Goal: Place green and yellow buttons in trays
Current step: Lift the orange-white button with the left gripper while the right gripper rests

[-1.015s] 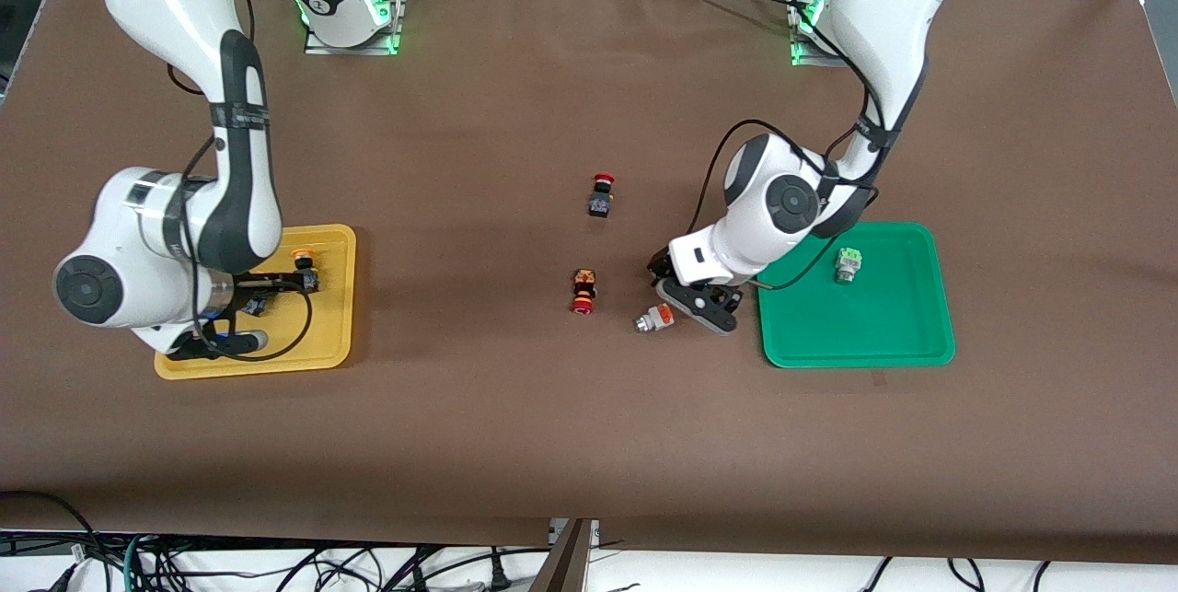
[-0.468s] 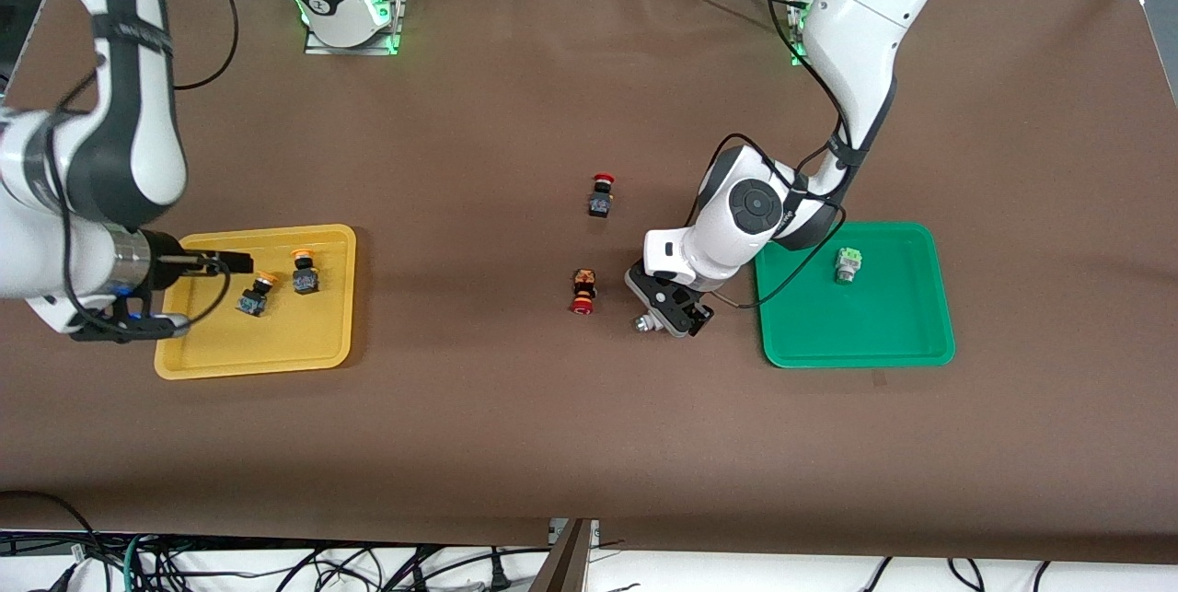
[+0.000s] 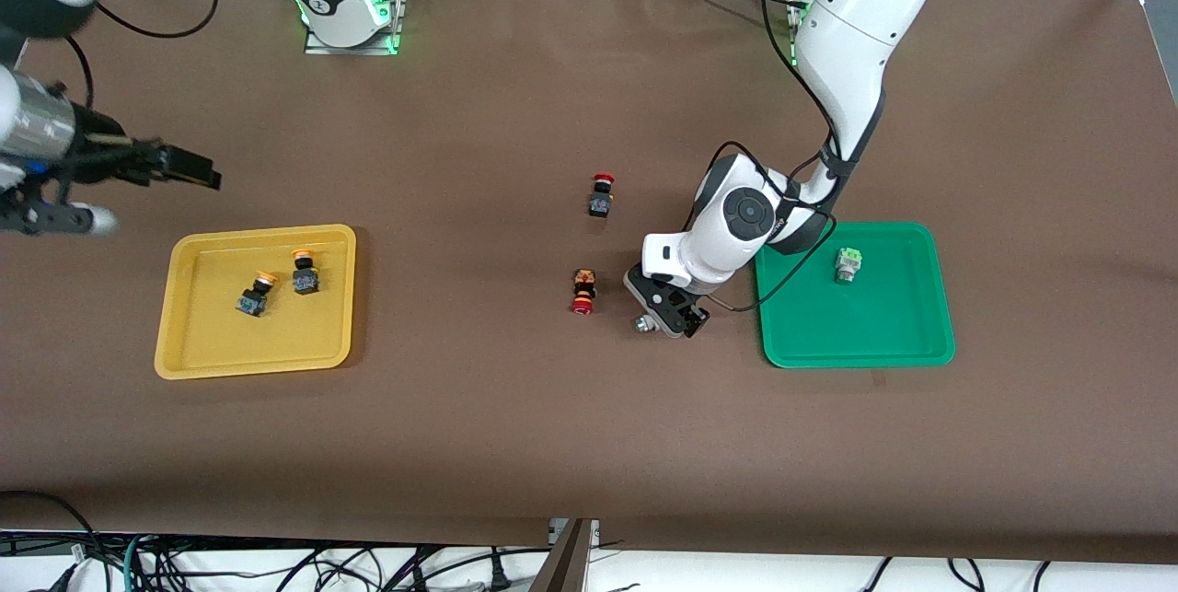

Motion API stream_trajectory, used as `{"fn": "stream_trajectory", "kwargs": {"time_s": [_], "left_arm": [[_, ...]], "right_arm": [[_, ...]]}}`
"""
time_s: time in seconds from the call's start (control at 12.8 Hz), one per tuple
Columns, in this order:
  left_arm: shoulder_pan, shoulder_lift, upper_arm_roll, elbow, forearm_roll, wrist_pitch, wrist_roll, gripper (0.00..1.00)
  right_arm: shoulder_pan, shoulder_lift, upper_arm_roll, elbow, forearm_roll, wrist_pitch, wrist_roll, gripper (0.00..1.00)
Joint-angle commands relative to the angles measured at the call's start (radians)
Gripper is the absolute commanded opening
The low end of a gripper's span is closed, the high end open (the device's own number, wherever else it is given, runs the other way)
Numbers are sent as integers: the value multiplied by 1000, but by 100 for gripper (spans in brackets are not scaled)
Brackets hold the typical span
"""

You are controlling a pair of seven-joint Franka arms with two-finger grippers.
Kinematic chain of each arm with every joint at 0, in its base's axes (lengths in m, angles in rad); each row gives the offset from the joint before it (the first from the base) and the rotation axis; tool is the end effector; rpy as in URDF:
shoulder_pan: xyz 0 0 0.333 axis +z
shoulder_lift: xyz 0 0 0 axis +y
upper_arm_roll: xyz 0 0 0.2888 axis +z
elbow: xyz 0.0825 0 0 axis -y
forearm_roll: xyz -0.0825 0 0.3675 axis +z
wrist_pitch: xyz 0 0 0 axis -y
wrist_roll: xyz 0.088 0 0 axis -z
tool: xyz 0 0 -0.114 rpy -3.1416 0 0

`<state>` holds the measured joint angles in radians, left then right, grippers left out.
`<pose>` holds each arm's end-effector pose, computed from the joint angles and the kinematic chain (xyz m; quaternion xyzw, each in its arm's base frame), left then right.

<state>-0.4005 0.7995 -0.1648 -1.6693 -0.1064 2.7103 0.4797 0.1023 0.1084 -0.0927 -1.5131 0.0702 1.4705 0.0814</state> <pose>0.5758 -0.3468 0.1548 0.8927 -0.4255 0.1192 0.0885 0.5541 0.0164 0.5495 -0.9961 0.0350 0.0765 0.0266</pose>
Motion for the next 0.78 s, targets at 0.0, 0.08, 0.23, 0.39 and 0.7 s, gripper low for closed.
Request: {"fn": "stream_trajectory", "kwargs": {"time_s": [0.0, 0.08, 0.23, 0.39, 0.7], "left_arm": [[-9, 18, 7, 23, 36, 17, 46, 48], [-8, 17, 10, 22, 39, 17, 46, 29], [5, -8, 14, 17, 40, 17, 46, 0], [52, -80, 16, -27, 27, 8, 27, 0], [211, -270, 14, -170, 27, -96, 17, 0]], "right_arm": [[-27, -87, 57, -29, -78, -13, 9, 100], [-27, -87, 59, -29, -95, -13, 11, 100], [-29, -78, 45, -27, -89, -10, 8, 100], [-30, -65, 42, -15, -95, -16, 3, 100], [-35, -47, 39, 13, -96, -19, 3, 100]]}}
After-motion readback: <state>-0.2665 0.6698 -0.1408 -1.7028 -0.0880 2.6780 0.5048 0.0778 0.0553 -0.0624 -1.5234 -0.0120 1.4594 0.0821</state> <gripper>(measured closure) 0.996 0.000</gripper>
